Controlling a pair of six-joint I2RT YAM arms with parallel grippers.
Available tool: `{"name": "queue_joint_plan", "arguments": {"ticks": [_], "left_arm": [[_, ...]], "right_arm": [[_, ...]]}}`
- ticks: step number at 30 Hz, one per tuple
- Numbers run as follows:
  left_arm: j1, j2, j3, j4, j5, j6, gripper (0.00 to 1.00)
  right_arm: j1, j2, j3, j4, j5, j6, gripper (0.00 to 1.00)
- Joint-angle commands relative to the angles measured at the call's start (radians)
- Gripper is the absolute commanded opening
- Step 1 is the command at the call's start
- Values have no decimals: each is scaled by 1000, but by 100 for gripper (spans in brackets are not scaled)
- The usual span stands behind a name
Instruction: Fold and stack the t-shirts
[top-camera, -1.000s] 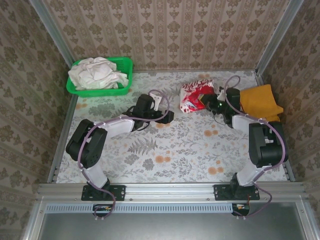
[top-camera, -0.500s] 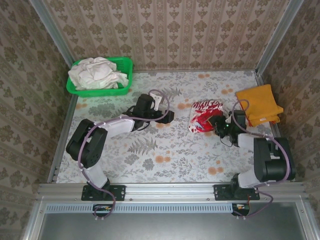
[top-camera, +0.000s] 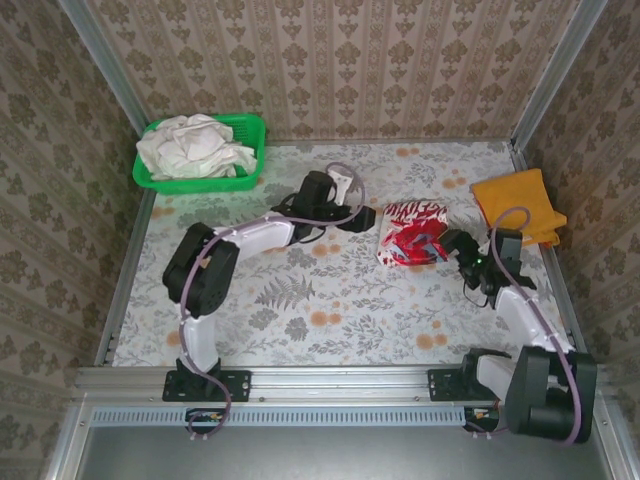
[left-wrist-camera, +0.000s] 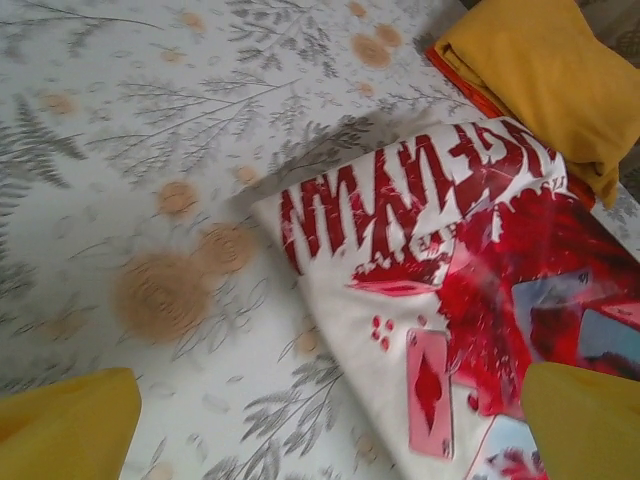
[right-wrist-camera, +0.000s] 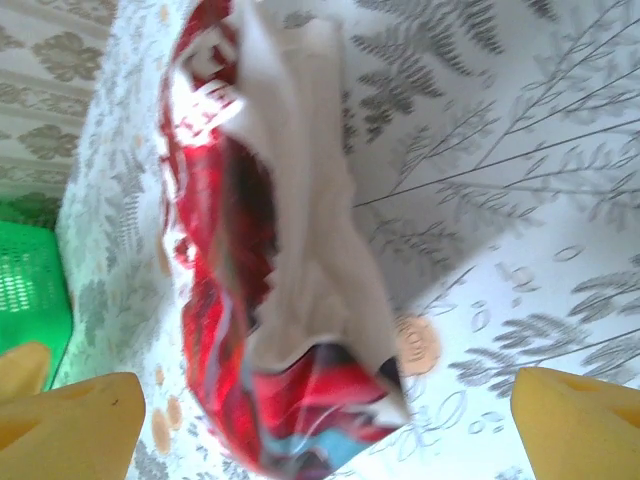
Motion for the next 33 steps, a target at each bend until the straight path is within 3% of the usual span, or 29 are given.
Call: {"name": "queue_joint_plan", "arguments": {"ticks": [1, 4, 11, 18, 22, 30, 33], "left_arm": [[-18, 87, 110, -100, 61, -33, 93], [-23, 171, 207, -141, 86, -55, 81], [-59, 326, 376, -213, 156, -86, 68], [-78, 408, 456, -254, 182, -100, 46], [-79, 434, 476, -265, 182, -95, 39], [-79, 449, 487, -272, 182, -95, 38], [-79, 443, 485, -269, 183, -92, 39]], "right_arm": [[-11, 127, 67, 45, -168, -73, 97], [-13, 252, 96, 161, -243, -34, 97], [-16, 469, 153, 335, -340, 51, 96], [-16, 593, 219, 422, -413, 110, 90], [-16, 647, 264, 477, -474, 151, 87], [-12, 662, 319, 373, -519, 64, 65], [-11, 666, 332, 312, -531, 14, 44]]}}
